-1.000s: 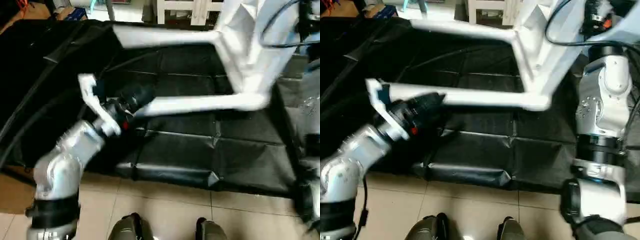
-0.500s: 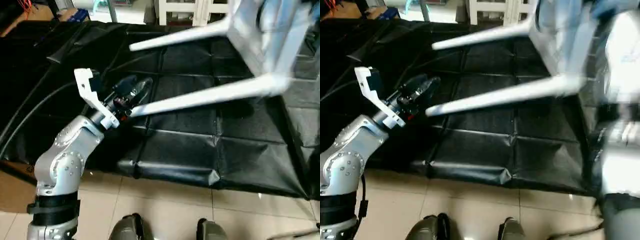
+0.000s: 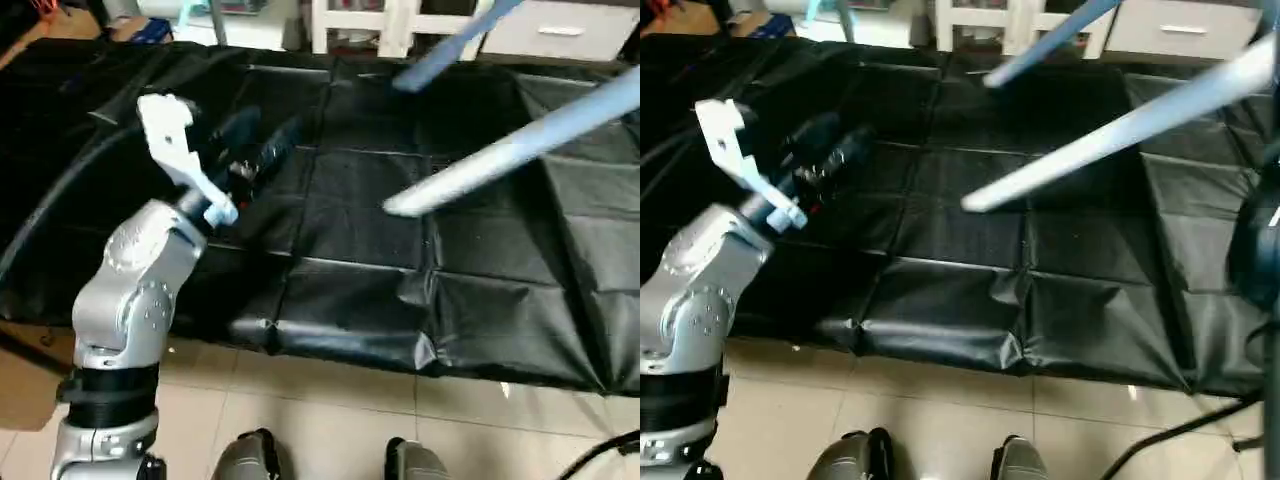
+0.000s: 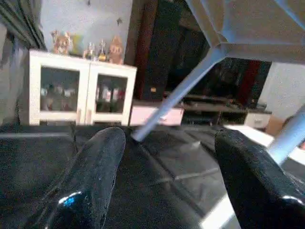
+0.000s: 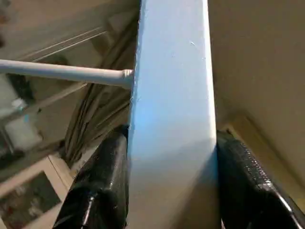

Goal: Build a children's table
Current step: Flip table

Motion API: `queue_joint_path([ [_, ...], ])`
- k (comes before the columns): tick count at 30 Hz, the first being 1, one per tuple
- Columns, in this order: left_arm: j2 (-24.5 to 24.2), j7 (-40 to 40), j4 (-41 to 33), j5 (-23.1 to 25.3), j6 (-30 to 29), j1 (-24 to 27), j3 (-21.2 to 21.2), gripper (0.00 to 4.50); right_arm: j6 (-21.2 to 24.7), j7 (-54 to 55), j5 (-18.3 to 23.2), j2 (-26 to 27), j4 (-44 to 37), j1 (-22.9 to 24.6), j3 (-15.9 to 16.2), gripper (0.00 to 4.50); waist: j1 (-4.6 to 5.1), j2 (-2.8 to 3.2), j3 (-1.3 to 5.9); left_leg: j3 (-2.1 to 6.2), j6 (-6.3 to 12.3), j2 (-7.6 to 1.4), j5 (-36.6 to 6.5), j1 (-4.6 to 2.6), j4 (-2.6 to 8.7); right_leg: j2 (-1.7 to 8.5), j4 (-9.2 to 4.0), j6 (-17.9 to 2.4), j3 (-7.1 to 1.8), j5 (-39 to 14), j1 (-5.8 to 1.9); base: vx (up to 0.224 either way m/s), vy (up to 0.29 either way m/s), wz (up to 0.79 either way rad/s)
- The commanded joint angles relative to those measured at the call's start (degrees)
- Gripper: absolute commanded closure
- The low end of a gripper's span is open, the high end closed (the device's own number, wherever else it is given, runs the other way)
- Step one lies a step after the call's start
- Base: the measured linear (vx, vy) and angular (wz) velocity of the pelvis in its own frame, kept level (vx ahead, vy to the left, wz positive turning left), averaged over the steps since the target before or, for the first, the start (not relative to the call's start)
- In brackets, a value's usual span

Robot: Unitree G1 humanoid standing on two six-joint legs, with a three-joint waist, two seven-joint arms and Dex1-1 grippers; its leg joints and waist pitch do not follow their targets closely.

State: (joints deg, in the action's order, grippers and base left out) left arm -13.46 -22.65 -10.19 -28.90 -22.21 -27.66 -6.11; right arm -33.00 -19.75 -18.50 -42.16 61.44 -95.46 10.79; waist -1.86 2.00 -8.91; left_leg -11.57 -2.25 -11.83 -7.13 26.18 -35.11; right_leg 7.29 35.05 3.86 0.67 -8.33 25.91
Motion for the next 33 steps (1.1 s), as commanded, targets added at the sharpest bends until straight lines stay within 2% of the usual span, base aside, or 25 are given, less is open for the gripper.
queue_joint_path([
  [1, -0.49, 0.6, -0.49, 0.8, 0.84, -0.37, -0.89, 1.09, -4.64, -5.52, -8.33, -1.1, 2.63, -0.91, 6.95, 2.57, 0.57, -0.92, 4.7, 0.13, 0.28, 0.49, -27.72, -2.77, 3.49, -2.09, -3.57, -10.09, 0.99, -21.0, -1.28, 0.0, 0.0, 0.0],
  [4, -0.34, 0.97, -0.31, 0.97, 1.17, -0.44, -1.13, 1.09, -5.36, -6.06, -9.88, -1.38, 4.13, -2.43, 8.26, 2.57, 0.57, -0.94, 4.48, 0.36, -0.54, 0.38, -29.89, -2.79, 3.75, -2.07, -3.68, -9.73, 0.96, -20.79, -1.15, 0.0, 0.0, 0.0],
  [6, -0.23, 1.21, -0.29, 0.91, 1.23, -0.5, -1.31, 1.09, -5.91, -7.38, -11.81, -1.68, 6.12, -4.33, 10.09, 2.57, 0.72, -1.2, 4.75, 0.48, -0.78, 0.38, -29.92, -2.77, 3.75, -2.07, -3.48, -10.34, 0.91, -19.25, -1.23, 0.0, 0.0, 0.0],
  [7, -0.18, 1.36, -0.44, 1.05, 1.29, -0.41, -1.28, 1.09, -6.36, -9.7, -12.3, -1.64, 7.62, -5.48, 11.06, 2.57, 0.67, -1.48, 5.15, 0.26, 0.07, 0.32, -28.18, -2.93, 3.46, -2.1, -3.42, -11.44, 0.73, -16.45, -1.21, 0.0, 0.0, 0.0],
  [8, -0.18, 1.36, -0.44, 1.05, 1.29, -0.41, -1.28, 1.09, -6.36, -9.7, -12.3, -1.64, 7.62, -5.48, 11.06, 2.57, 0.36, -1.45, 5.55, 0.12, 1.37, 0.28, -24.86, -3.0, 3.02, -2.15, -2.91, -12.87, 0.62, -12.3, -1.41, 0.0, 0.0, 0.0],
  [9, -0.13, 1.38, -0.53, 1.08, 1.28, -0.37, -1.27, 1.09, -6.59, -10.4, -12.28, -1.56, 8.09, -5.74, 11.26, 2.57, 0.26, -1.49, 5.43, -0.03, 2.21, 0.26, -23.66, -2.8, 2.95, -2.24, -2.85, -13.42, 0.59, -11.04, -1.34, 0.0, 0.0, 0.0],
  [10, -0.2, 1.44, -0.58, 1.42, 1.43, -0.16, -1.11, 1.09, -7.41, -11.52, -11.83, -1.33, 8.66, -5.88, 11.13, 2.57, 0.36, -1.54, 5.03, 0.0, 3.25, 0.23, -23.15, -2.25, 3.09, -2.15, -2.77, -13.87, 0.67, -11.16, -1.42, 0.0, 0.0, 0.0],
  [13, -0.91, 1.8, -0.86, 3.1, 1.77, 0.32, -0.33, 1.09, -8.93, -11.49, -11.84, -0.97, 9.44, -6.03, 11.13, 2.57, 0.49, -1.89, 5.08, 0.19, 3.34, 0.29, -22.4, -1.83, 2.99, -1.98, -2.49, -13.22, 0.82, -12.2, -1.72, 0.0, 0.0, 0.0],
  [14, -1.32, 1.92, -1.11, 3.67, 1.37, 0.15, 0.13, 1.09, -9.34, -10.98, -11.56, -0.79, 9.55, -6.01, 10.8, 2.57, 0.53, -1.88, 5.06, 0.19, 3.43, 0.32, -22.18, -1.79, 3.0, -1.96, -2.51, -13.12, 0.81, -12.22, -1.74, 0.0, 0.0, 0.0],
  [15, -0.75, 2.61, -1.85, 1.97, -0.61, -0.38, -0.48, 1.09, -10.05, -10.52, -10.84, -0.32, 10.11, -6.23, 10.14, 2.57, 0.55, -1.81, 5.2, 0.18, 3.6, 0.36, -21.14, -1.73, 2.84, -1.89, -2.37, -13.14, 0.76, -11.37, -1.83, 0.0, 0.0, 0.0],
  [17, -0.29, 2.75, -1.87, 1.35, -0.53, -0.63, -0.85, 1.09, -10.19, -10.69, -10.54, -0.11, 10.42, -6.31, 9.89, 2.57, 0.56, -2.06, 5.23, 0.0, 4.29, 0.4, -19.72, -1.68, 2.68, -1.99, -2.37, -13.73, 0.69, -10.09, -1.77, 0.0, 0.0, 0.0],
  [19, -0.69, 2.15, -0.68, 2.74, 0.88, -0.51, -0.31, 1.09, -12.09, -12.95, -7.16, 1.0, 10.61, -5.26, 7.67, 2.57, 0.51, -1.75, 5.23, -0.04, 5.1, 0.31, -20.24, -1.84, 2.61, -1.96, -2.43, -14.37, 0.69, -10.32, -1.67, 0.0, 0.0, 0.0],
  [20, -0.57, 2.23, -0.84, 2.75, 0.72, -0.43, -0.23, 1.09, -12.95, -16.32, -3.64, 1.99, 10.45, -4.3, 5.52, 2.57, 0.57, -1.85, 5.15, -0.04, 5.22, 0.25, -20.71, -1.82, 2.63, -1.99, -2.45, -14.36, 0.71, -10.38, -1.65, 0.0, 0.0, 0.0],
  [21, -0.5, 2.26, -1.05, 2.79, 0.62, -0.42, -0.18, 1.09, -13.31, -18.25, -2.02, 2.45, 10.42, -3.9, 4.56, 2.57, 0.64, -2.02, 5.19, -0.05, 5.52, 0.25, -20.95, -1.78, 2.64, -1.97, -2.43, -14.35, 0.71, -10.21, -1.77, 0.0, 0.0, 0.0],
  [24, -0.66, 2.12, -1.45, 2.88, 0.36, -0.39, 0.02, 1.09, -13.58, -21.23, -0.22, 3.0, 10.09, -3.2, 3.75, 2.57, 0.98, -1.95, 5.11, 0.18, 5.48, 0.22, -20.52, -1.55, 2.78, -1.92, -2.3, -14.84, 0.83, -9.65, -1.96, 0.0, 0.0, 0.0],
  [25, -1.23, 1.61, -2.01, 3.02, -0.15, -0.3, 0.58, 1.09, -13.21, -24.26, 1.06, 3.47, 9.65, -2.38, 3.31, 2.57, 1.11, -1.66, 5.11, 0.22, 5.45, 0.18, -20.47, -1.69, 2.81, -1.94, -2.29, -15.33, 0.81, -8.75, -1.92, 0.0, 0.0, 0.0],
  [28, -2.16, 0.74, -2.61, 3.76, -0.65, -0.11, 1.81, 1.09, -12.99, -25.26, 1.88, 3.94, 9.46, -1.94, 2.69, 2.57, 1.62, -1.78, 4.99, 0.34, 5.35, 0.21, -21.06, -1.5, 2.92, -1.79, -2.22, -16.26, 0.97, -9.42, -2.22, 0.0, 0.0, 0.0],
  [30, -2.53, 0.26, -2.09, 4.75, -0.14, -0.46, 2.5, 1.09, -12.79, -25.72, 2.85, 4.52, 9.49, -1.95, 1.43, 2.57, 1.69, -1.48, 4.83, 0.33, 4.73, 0.1, -23.32, -1.86, 3.02, -1.8, -2.54, -16.22, 0.91, -11.39, -1.9, 0.0, 0.0, 0.0],
  [32, -2.6, 0.21, -1.88, 4.97, -0.05, -0.62, 2.61, 1.09, -12.54, -25.36, 2.49, 4.48, 9.51, -2.04, 1.52, 2.57, 1.7, -1.34, 4.8, 0.4, 3.83, 0.07, -25.2, -2.1, 3.11, -1.83, -2.61, -16.25, 0.89, -12.5, -1.7, 0.0, 0.0, 0.0],
  [33, -2.54, 0.19, -1.57, 5.0, -0.09, -0.82, 2.61, 1.09, -11.71, -23.43, 0.62, 4.04, 9.41, -2.24, 2.54, 2.57, 1.69, -1.34, 4.77, 0.42, 3.56, 0.08, -25.41, -2.09, 3.14, -1.82, -2.62, -16.2, 0.91, -12.69, -1.7, 0.0, 0.0, 0.0],
])
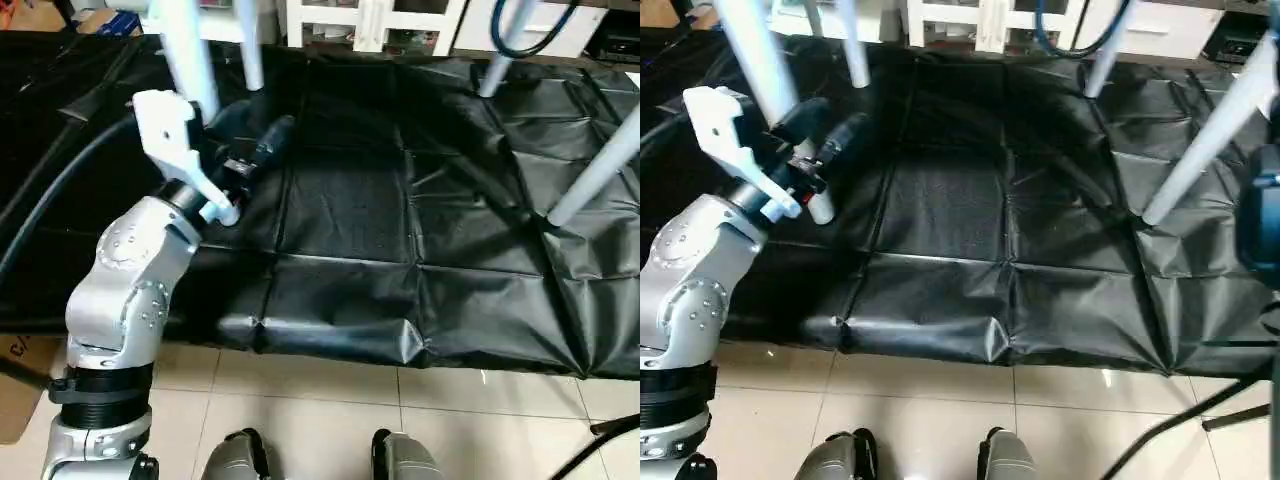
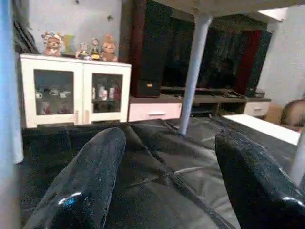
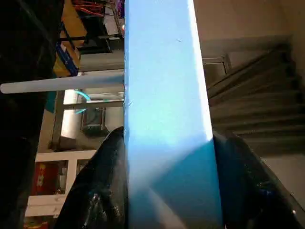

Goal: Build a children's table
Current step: Flip table

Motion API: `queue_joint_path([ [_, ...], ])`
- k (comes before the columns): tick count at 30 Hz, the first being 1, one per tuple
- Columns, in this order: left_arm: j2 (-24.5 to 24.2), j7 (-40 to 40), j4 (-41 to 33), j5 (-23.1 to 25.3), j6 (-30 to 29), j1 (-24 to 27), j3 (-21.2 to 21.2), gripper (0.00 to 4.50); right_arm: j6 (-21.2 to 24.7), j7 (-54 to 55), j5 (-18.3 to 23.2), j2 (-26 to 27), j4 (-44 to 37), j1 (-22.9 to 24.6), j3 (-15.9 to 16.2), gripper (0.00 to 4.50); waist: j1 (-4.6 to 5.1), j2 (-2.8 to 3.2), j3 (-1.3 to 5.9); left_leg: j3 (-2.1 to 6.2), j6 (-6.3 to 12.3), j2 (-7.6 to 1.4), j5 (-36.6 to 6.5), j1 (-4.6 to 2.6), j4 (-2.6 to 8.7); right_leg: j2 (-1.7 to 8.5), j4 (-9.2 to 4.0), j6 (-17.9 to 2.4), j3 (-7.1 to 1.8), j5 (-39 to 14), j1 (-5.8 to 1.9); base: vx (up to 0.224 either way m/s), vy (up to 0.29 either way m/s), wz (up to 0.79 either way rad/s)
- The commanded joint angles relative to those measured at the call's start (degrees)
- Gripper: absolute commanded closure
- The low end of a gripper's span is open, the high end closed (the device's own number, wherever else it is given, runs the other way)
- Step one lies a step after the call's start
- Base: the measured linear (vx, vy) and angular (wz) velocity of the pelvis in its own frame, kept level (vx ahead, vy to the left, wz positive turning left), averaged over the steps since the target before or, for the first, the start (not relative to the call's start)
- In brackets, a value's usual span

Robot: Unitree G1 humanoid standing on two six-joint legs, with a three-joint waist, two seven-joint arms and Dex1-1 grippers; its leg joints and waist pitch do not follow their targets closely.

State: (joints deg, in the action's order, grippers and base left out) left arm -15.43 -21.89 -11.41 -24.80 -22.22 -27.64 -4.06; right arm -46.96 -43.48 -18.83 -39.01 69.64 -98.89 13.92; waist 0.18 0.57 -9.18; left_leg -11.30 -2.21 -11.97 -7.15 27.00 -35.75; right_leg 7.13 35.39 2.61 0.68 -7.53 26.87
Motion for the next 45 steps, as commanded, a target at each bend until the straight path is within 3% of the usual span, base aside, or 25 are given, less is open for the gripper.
queue_joint_path([
  [1, -0.54, -0.57, -0.34, 0.89, -0.09, -0.84, 0.56, 1.09, 2.77, 0.62, 0.71, 0.88, 1.27, 1.14, -0.5, 2.57, -0.29, 0.07, 5.02, 0.18, 3.02, 0.26, -25.94, -2.88, 3.84, -1.67, -2.98, -14.73, 0.91, -14.09, -2.66, 0.0, 0.0, 0.0],
  [3, -0.54, -0.53, -0.12, 0.92, -0.01, -0.82, 0.67, 1.09, 6.15, 2.38, -0.82, 0.99, 1.51, 0.93, 0.09, 2.57, -0.29, 0.12, 5.01, 0.19, 2.55, 0.27, -26.87, -3.03, 3.88, -1.72, -3.09, -14.35, 0.9, -15.04, -2.5, 0.0, 0.0, 0.0],
  [12, -0.82, -0.56, -0.53, 1.06, -0.16, -0.65, 0.49, 1.09, 10.9, 4.08, -2.37, 1.82, 2.32, 0.17, 0.41, 2.57, -0.64, 0.02, 4.9, 0.4, 0.38, 0.22, -30.99, -3.41, 4.13, -1.74, -3.46, -11.62, 0.86, -19.64, -1.77, 0.0, 0.0, 0.0],
  [13, -0.78, -0.56, -0.5, 1.09, -0.17, -0.68, 0.46, 1.09, 11.08, 3.84, -2.32, 1.94, 2.36, 0.19, 0.26, 2.01, -0.65, 0.04, 4.87, 0.41, 0.31, 0.22, -31.31, -3.41, 4.16, -1.77, -3.5, -11.51, 0.84, -19.53, -1.73, 0.0, 0.0, 0.0],
  [15, -0.71, -0.49, -0.74, 1.07, -0.32, -0.61, 0.38, 1.09, 10.58, 1.94, -1.08, 2.43, 2.06, 0.44, -0.67, 2.01, -0.61, -0.01, 4.85, 0.43, 0.34, 0.28, -31.62, -3.29, 4.2, -1.73, -3.5, -11.25, 0.87, -19.8, -1.81, 0.0, 0.0, 0.0],
  [20, -0.83, -0.59, -0.92, 0.94, -0.43, -0.57, 0.37, 1.09, 10.3, -0.39, 0.6, 2.75, 1.09, 0.74, -1.76, 1.46, -0.66, 0.14, 4.9, 0.54, 0.5, 0.31, -31.81, -3.16, 4.24, -1.59, -3.51, -11.44, 0.96, -19.85, -1.9, 0.0, 0.0, 0.0],
  [21, -0.91, -0.73, -0.94, 0.75, -0.53, -0.64, 0.26, 1.09, 10.05, -1.52, 1.8, 2.82, 0.48, 0.79, -2.52, 1.46, -0.76, 0.6, 5.0, 0.6, 0.36, 0.3, -31.78, -3.27, 4.21, -1.56, -3.41, -11.56, 0.95, -19.67, -1.9, 0.0, 0.0, 0.0],
  [26, -0.59, -1.2, -0.78, 0.21, -0.58, -0.72, 0.03, 1.09, 6.35, -4.83, 6.95, 2.73, -3.17, 1.96, -5.51, 0.99, -0.89, 0.55, 5.37, 0.43, 1.47, 0.27, -29.77, -3.23, 4.08, -1.5, -3.31, -12.94, 0.93, -16.07, -2.21, 0.0, 0.0, 0.0],
  [28, 0.1, -1.02, -0.67, -0.3, -0.37, -0.52, -0.19, 1.09, 3.42, -8.82, 11.87, 2.92, -6.57, 4.12, -7.47, 0.75, -1.01, 1.16, 5.55, 0.39, 2.29, 0.25, -28.24, -3.26, 4.05, -1.53, -3.21, -13.89, 0.95, -13.85, -2.44, 0.0, 0.0, 0.0],
  [29, 0.15, -0.99, -0.63, -0.3, -0.33, -0.53, -0.18, 1.09, 2.84, -8.67, 12.02, 2.87, -6.84, 4.3, -7.53, 0.68, -1.05, 1.01, 5.64, 0.35, 2.56, 0.22, -27.63, -3.25, 3.95, -1.52, -3.15, -14.2, 0.94, -12.87, -2.48, 0.0, 0.0, 0.0],
  [30, 0.46, -0.85, -0.34, -0.21, -0.08, -0.59, -0.11, 1.09, -0.65, -7.49, 12.69, 2.56, -8.31, 5.33, -7.78, 0.63, -1.22, 1.23, 5.83, 0.32, 3.09, 0.19, -25.99, -3.22, 3.88, -1.45, -3.01, -15.07, 0.96, -10.81, -2.63, 0.0, 0.0, 0.0],
  [31, 0.5, -0.95, -0.19, -0.14, 0.0, -0.64, 0.03, 1.09, -1.35, -7.56, 13.25, 2.52, -8.89, 5.84, -7.97, 0.44, -1.3, 1.29, 6.01, 0.3, 3.76, 0.27, -24.36, -3.15, 3.67, -1.51, -2.72, -15.89, 1.02, -9.57, -2.83, 0.0, 0.0, 0.0],
  [32, 0.55, -0.96, -0.13, -0.09, 0.03, -0.67, 0.11, 1.09, -2.07, -7.28, 13.36, 2.45, -9.17, 6.08, -8.06, 0.33, -1.36, 1.06, 6.0, 0.15, 4.53, 0.3, -23.2, -3.03, 3.58, -1.54, -2.77, -16.37, 1.02, -9.13, -2.97, 0.0, 0.0, 0.0],
  [33, 0.67, -0.99, 0.01, 0.01, 0.1, -0.74, 0.31, 1.09, -3.81, -6.6, 13.64, 2.26, -9.87, 6.68, -8.27, 0.25, -1.49, 1.35, 6.03, 0.18, 4.68, 0.31, -22.74, -3.05, 3.56, -1.46, -2.71, -16.52, 1.04, -9.12, -3.03, 0.0, 0.0, 0.0],
  [34, 0.79, -1.03, 0.13, 0.09, 0.15, -0.8, 0.48, 1.09, -5.24, -6.42, 14.13, 2.13, -10.6, 7.29, -8.65, 0.19, -1.56, 1.28, 6.11, 0.08, 4.96, 0.26, -22.36, -3.12, 3.47, -1.5, -2.77, -16.72, 1.0, -9.16, -3.0, 0.0, 0.0, 0.0],
  [35, 1.09, -1.36, 0.44, 0.2, 0.32, -0.92, 0.96, 1.09, -8.22, -7.84, 17.17, 1.99, -13.33, 9.4, -9.73, 0.1, -1.89, 2.08, 6.17, 0.16, 4.99, 0.26, -22.35, -3.3, 3.43, -1.47, -2.65, -16.89, 1.04, -9.23, -3.02, 0.0, 0.0, 0.0],
  [36, 1.18, -1.38, 0.48, 0.17, 0.35, -0.91, 0.99, 1.09, -8.41, -8.86, 18.47, 2.07, -14.32, 10.04, -10.02, 0.04, -1.98, 1.81, 6.05, 0.02, 5.14, 0.19, -22.79, -3.44, 3.65, -1.49, -3.11, -16.52, 1.01, -9.24, -3.0, 0.0, 0.0, 0.0],
  [38, 1.45, -0.9, 0.63, 0.61, 0.57, -0.69, 1.14, 1.09, -8.57, -13.69, 24.99, 2.58, -20.03, 13.55, -10.92, 0.04, -2.18, 1.64, 6.33, 0.0, 6.43, 0.29, -21.53, -3.48, 3.5, -1.76, -2.86, -16.78, 1.03, -6.38, -3.34, 0.0, 0.0, 0.0],
  [39, 1.48, -0.42, 0.67, 1.04, 0.67, -0.48, 1.2, 1.09, -7.82, -15.31, 27.56, 2.83, -22.8, 15.2, -10.96, 0.04, -2.33, 1.7, 6.5, 0.06, 6.66, 0.23, -20.63, -3.44, 3.38, -1.59, -2.65, -17.01, 1.01, -5.62, -3.4, 0.0, 0.0, 0.0],
  [40, 1.77, 0.83, 0.43, 1.57, 0.57, 0.38, 1.03, 1.09, -1.14, -18.96, 33.86, 3.59, -30.94, 20.01, -11.1, 0.04, -2.38, 1.83, 6.35, 0.05, 7.54, 0.26, -19.92, -3.39, 3.61, -1.79, -2.82, -17.0, 1.07, -4.67, -3.66, 0.0, 0.0, 0.0],
  [43, 1.73, 1.71, -0.26, 2.08, 0.34, 1.48, 0.94, 1.09, 4.37, -19.34, 37.99, 3.82, -38.76, 24.82, -10.54, 0.04, -2.54, 1.75, 6.71, 0.21, 7.46, 0.19, -19.16, -3.34, 3.53, -1.51, -2.64, -17.69, 1.16, -5.63, -3.77, 0.0, 0.0, 0.0],
  [44, 1.65, 2.42, -1.62, 1.83, -0.66, 2.84, 0.59, 1.09, 10.16, -16.83, 41.75, 3.58, -48.18, 31.06, -8.91, 0.04, -2.66, 1.99, 6.37, 0.22, 7.3, 0.28, -19.45, -3.42, 3.79, -1.61, -2.95, -17.31, 1.14, -6.5, -3.85, 0.0, 0.0, 0.0],
  [45, 1.22, 3.9, -3.69, 2.39, -2.25, 4.8, 0.22, 1.09, 18.75, -10.59, 47.49, 3.23, -62.29, 41.24, -5.95, 0.04, -2.96, 2.26, 5.91, 0.43, 6.26, -0.04, -19.79, -3.67, 4.38, -1.51, -3.24, -15.97, 0.95, -7.61, -3.79, 0.0, 0.0, 0.0],
])
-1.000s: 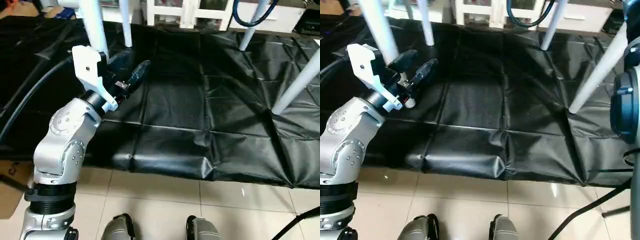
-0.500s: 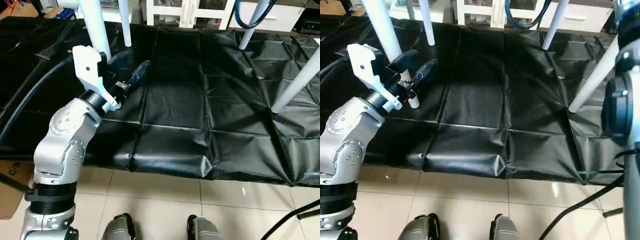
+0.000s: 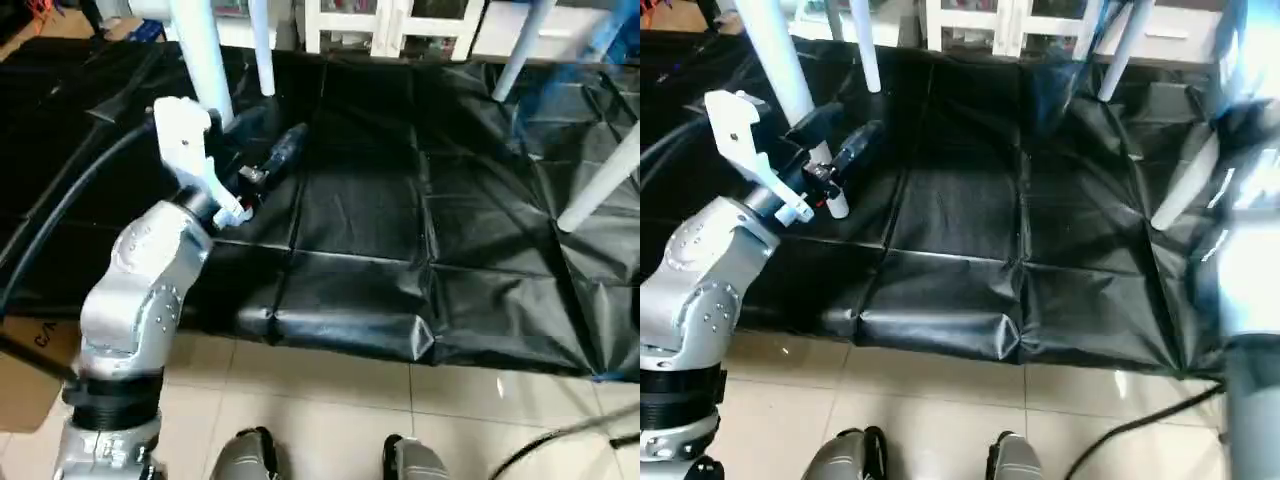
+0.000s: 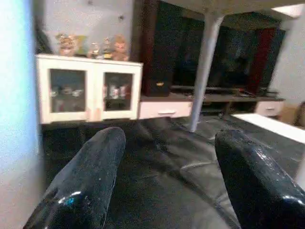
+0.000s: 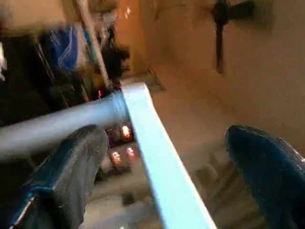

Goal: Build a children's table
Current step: Flip table

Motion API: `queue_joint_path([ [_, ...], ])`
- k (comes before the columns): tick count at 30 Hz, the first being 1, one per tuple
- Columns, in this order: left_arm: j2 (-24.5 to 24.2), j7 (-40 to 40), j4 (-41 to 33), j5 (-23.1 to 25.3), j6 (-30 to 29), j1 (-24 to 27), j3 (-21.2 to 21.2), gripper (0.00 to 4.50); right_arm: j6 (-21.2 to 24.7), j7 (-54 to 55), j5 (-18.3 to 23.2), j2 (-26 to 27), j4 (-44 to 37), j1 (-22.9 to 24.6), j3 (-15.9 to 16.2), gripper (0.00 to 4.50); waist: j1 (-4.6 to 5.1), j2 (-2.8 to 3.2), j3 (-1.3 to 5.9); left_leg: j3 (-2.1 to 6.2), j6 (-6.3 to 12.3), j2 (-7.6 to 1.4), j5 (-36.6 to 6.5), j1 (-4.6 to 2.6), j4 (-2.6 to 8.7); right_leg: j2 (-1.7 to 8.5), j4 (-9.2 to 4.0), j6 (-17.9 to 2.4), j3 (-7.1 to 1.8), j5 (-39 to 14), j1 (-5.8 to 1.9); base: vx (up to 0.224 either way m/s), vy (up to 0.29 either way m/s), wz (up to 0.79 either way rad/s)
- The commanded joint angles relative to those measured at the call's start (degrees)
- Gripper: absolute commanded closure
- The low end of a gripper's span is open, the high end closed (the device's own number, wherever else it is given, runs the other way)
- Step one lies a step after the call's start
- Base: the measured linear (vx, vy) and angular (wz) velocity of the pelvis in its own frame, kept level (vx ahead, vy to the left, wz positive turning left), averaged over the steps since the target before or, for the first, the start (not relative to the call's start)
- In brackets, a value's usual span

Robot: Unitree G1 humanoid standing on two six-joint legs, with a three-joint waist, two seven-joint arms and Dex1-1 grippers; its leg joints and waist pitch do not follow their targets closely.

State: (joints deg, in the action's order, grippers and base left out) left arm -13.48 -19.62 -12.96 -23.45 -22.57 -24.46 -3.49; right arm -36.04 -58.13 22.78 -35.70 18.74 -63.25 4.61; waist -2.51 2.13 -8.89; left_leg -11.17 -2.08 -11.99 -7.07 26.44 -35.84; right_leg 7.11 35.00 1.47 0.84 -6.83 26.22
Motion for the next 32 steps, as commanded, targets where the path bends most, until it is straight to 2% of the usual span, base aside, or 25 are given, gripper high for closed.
queue_joint_path([
  [1, -0.74, 1.7, -2.23, 1.07, -1.98, 1.7, -0.37, 1.09, 8.25, 4.39, 6.2, -0.1, -12.08, 6.11, 3.52, 0.04, -0.39, 1.07, 5.15, 0.39, 4.37, -0.2, -24.59, -3.58, 5.33, -1.56, -3.46, -12.94, 0.84, -14.03, -2.91, 0.0, 0.0, 0.0],
  [2, -0.91, 2.42, -3.17, 1.29, -2.97, 2.68, -0.59, 1.09, 11.5, 7.99, 8.13, -0.8, -18.47, 11.77, 5.75, 0.04, -0.08, 0.44, 5.56, 0.56, 1.99, 0.22, -27.24, -3.84, 5.29, -1.63, -3.72, -10.76, 0.87, -18.74, -3.16, 0.0, 0.0, 0.0],
  [4, -0.95, 3.14, -3.94, 1.59, -3.61, 3.54, -0.84, 1.09, 13.57, 11.19, 8.82, -0.89, -22.99, 16.66, 6.82, 0.04, -0.5, 0.83, 5.88, 0.54, 0.43, 0.08, -27.75, -4.28, 5.27, -1.42, -4.12, -9.3, 0.58, -20.58, -2.42, 0.0, 0.0, 0.0],
  [6, -0.79, 5.32, -5.43, 3.01, -5.25, 5.82, -0.79, 1.09, 20.54, 18.67, 10.33, 0.12, -31.06, 27.15, 7.67, 0.04, -0.52, 1.01, 5.32, 0.56, -0.64, 0.26, -30.63, -4.31, 5.54, -1.5, -4.77, -7.21, 0.71, -25.46, -1.93, 0.0, 0.0, 0.0],
  [8, -1.06, 7.4, -7.65, 6.28, -5.68, 8.75, 0.9, 1.09, 29.43, 27.99, 9.63, 3.63, -37.24, 36.58, 4.93, 0.04, -0.23, 1.21, 4.44, 0.98, -2.42, 0.58, -33.77, -3.95, 6.05, -1.73, -5.6, -3.18, 0.98, -31.96, -1.67, 0.0, 0.0, 0.0],
  [9, -1.06, 7.4, -7.65, 6.28, -5.68, 8.75, 0.9, 1.09, 29.43, 27.99, 9.63, 3.63, -37.24, 36.58, 4.93, 0.04, -0.37, 1.24, 4.65, 1.01, -2.77, 0.63, -34.33, -4.2, 6.06, -1.66, -5.86, -2.31, 1.02, -33.35, -1.64, 0.0, 0.0, 0.0],
  [10, -1.46, 8.05, -9.87, 7.78, -5.92, 10.79, 2.61, 1.09, 38.2, 38.76, 11.85, 4.86, -42.1, 43.18, 1.68, 0.04, 0.07, 0.89, 4.41, 1.36, -3.49, 1.02, -35.33, -3.87, 6.05, -1.8, -6.06, -0.45, 1.49, -36.86, -1.8, 0.0, 0.0, 0.0],
  [13, -0.65, 9.72, -11.55, 8.42, -5.83, 11.42, 2.8, 1.09, 43.92, 48.88, 14.72, 4.98, -45.48, 48.76, -1.62, 0.04, 0.39, 1.44, 4.52, 1.69, -3.8, 1.22, -36.36, -4.48, 6.31, -2.1, -7.13, 1.63, 2.09, -38.27, -1.74, -0.036, 0.011, -0.06],
  [14, 0.17, 11.3, -12.45, 9.5, -4.58, 11.59, 2.47, 1.09, 46.73, 53.55, 16.29, 4.59, -46.85, 51.89, -3.21, 0.04, 0.56, 1.8, 3.96, 1.86, -3.89, 1.18, -36.82, -4.4, 6.66, -2.25, -7.51, 2.11, 2.16, -38.46, -1.7, -0.06, 0.025, -0.11],
  [15, 1.05, 12.65, -13.34, 11.05, -1.8, 12.1, 2.27, 1.09, 49.52, 59.0, 18.13, 4.45, -48.33, 56.51, -5.38, 0.04, 0.68, 1.94, 4.08, 2.03, -3.78, 1.01, -39.02, -5.12, 6.81, -2.58, -8.22, 2.11, 2.75, -38.1, -1.62, -0.063, 0.027, -0.1],
  [16, 1.14, 12.74, -13.38, 11.12, -1.68, 12.21, 2.28, 1.09, 49.86, 59.41, 18.33, 4.49, -48.48, 56.86, -5.53, 0.04, 1.28, 2.04, 3.28, 2.45, -3.44, 0.7, -42.78, -4.8, 7.99, -3.41, -8.79, 2.4, 4.06, -38.09, -2.54, -0.063, 0.027, -0.1],
  [17, 2.16, 13.53, -13.57, 11.76, -0.33, 13.69, 2.39, 1.09, 54.04, 63.06, 18.21, 5.22, -50.37, 60.76, -7.49, 0.04, 1.39, 2.67, 2.91, 2.48, -3.52, 0.23, -45.79, -4.5, 9.31, -4.17, -8.02, 2.01, 4.96, -37.18, -3.22, -0.074, 0.017, -0.12],
  [18, 2.59, 13.59, -13.57, 11.76, 0.13, 14.61, 2.49, 1.09, 55.66, 63.68, 15.92, 6.06, -51.3, 62.38, -8.56, 0.04, -0.66, 4.3, 2.71, 1.51, -4.53, -2.47, -53.15, 0.77, 14.63, -3.43, 5.63, -1.96, 4.63, -23.74, -8.79, -0.122, -0.002, -0.01],
  [19, 2.85, 13.78, -13.66, 11.76, -0.14, 15.12, 2.63, 1.09, 56.51, 64.08, 14.42, 6.89, -51.83, 62.91, -9.23, 0.04, -4.65, 3.8, 3.1, -1.57, -3.69, -2.56, -49.13, 2.08, 14.5, -2.86, 8.01, -1.76, 1.77, -21.05, -8.35, -0.122, -0.002, -0.01],
  [20, 3.2, 14.09, -13.8, 11.86, -0.61, 15.9, 2.89, 1.09, 57.92, 64.91, 12.16, 8.28, -52.6, 63.61, -10.32, 0.04, -2.83, 1.01, 3.73, -1.54, -3.36, -1.63, -40.81, -0.88, 10.99, -2.03, 6.67, 1.12, -1.76, -32.63, -6.58, -0.079, -0.095, 0.04],
  [21, 3.41, 14.36, -13.82, 12.27, -0.73, 16.8, 3.34, 1.09, 59.87, 66.56, 10.15, 9.9, -53.18, 64.33, -11.72, 0.04, -1.14, -0.11, 3.36, 2.81, -2.26, 3.05, -16.17, -7.73, -6.36, 7.4, -10.37, 2.52, -3.38, -72.08, 2.54, -0.019, -0.082, -0.13],
  [22, 3.71, 14.69, -13.74, 12.66, -0.72, 17.81, 3.77, 1.09, 62.07, 68.48, 9.59, 11.04, -53.67, 65.18, -12.99, 0.04, 0.13, -1.11, 2.39, 5.88, -1.07, 5.24, -6.42, -1.91, -5.96, 4.72, -8.43, 1.6, -4.26, -73.14, -2.24, -0.019, -0.082, -0.13],
  [23, 3.85, 15.21, -13.44, 13.23, -0.85, 18.94, 4.22, 1.09, 63.65, 69.5, 10.45, 10.64, -54.08, 66.59, -13.61, 0.04, -0.47, -0.9, 1.91, 5.67, -2.51, 4.62, -9.97, -2.72, -4.72, 4.7, -7.86, 2.43, -2.35, -72.08, -2.14, 0.0, 0.0, 0.0],
  [24, 4.06, 15.77, -13.03, 13.98, -0.43, 20.12, 4.48, 1.09, 63.29, 69.59, 13.06, 9.5, -54.99, 68.78, -13.37, 0.04, -0.4, 0.98, 3.45, 5.89, -4.28, 3.92, -18.64, -5.9, -0.65, 1.66, -5.41, -0.2, -1.22, -55.76, -2.11, -0.072, -0.001, 0.21],
  [25, 4.06, 15.77, -13.03, 13.98, -0.43, 20.12, 4.48, 1.09, 63.29, 69.59, 13.06, 9.5, -54.99, 68.78, -13.37, 0.04, 0.54, 1.77, 4.09, 6.19, -4.33, 2.47, -23.9, -5.6, 3.19, -2.24, -3.06, -2.06, -0.09, -34.35, -2.85, -0.072, -0.001, 0.21],
  [26, 4.22, 16.25, -12.67, 14.59, -0.2, 20.95, 4.64, 1.09, 62.69, 70.02, 13.81, 9.04, -55.75, 70.34, -12.81, 0.04, 1.32, 3.57, 3.86, 6.88, -4.49, 1.2, -26.92, -4.85, 4.89, -2.05, -2.92, -4.0, -0.08, -21.59, -4.02, -0.099, 0.002, 0.14],
  [27, 4.44, 16.55, -12.41, 14.96, 0.2, 21.61, 4.69, 1.09, 61.83, 71.54, 14.07, 8.83, -56.56, 71.51, -12.11, 0.04, 1.87, 3.87, 3.3, 7.27, -4.58, 0.91, -30.59, -4.61, 5.7, -1.98, -3.05, -4.46, 0.17, -19.67, -4.45, -0.072, 0.075, -0.11],
  [28, 4.63, 16.48, -12.43, 14.93, 0.54, 21.98, 4.78, 1.09, 61.13, 73.3, 11.86, 9.13, -56.97, 71.78, -10.78, 0.04, 2.65, 3.34, 2.59, 7.45, -4.79, 1.0, -38.23, -4.37, 6.76, -1.71, -3.72, -3.57, 0.96, -21.81, -5.33, -0.072, 0.075, -0.11],
  [31, 4.74, 16.17, -12.43, 15.15, 1.36, 22.06, 4.91, 1.09, 62.51, 74.9, 7.22, 9.64, -57.33, 71.06, -9.08, 0.04, 3.7, 3.32, 1.23, 7.06, -5.46, 1.23, -50.72, -5.38, 8.32, -2.25, -5.24, -0.47, 2.84, -35.79, -5.22, -0.081, 0.054, -0.1],
  [32, 4.8, 15.88, -12.43, 15.46, 1.68, 21.99, 5.02, 1.09, 64.95, 74.88, 3.69, 10.78, -57.53, 70.17, -8.94, 0.04, 3.88, 3.53, 0.92, 6.57, -5.32, 0.9, -52.85, -4.27, 10.02, -3.08, -3.68, -0.48, 3.84, -35.24, -6.51, 0.0, 0.0, 0.0],
])
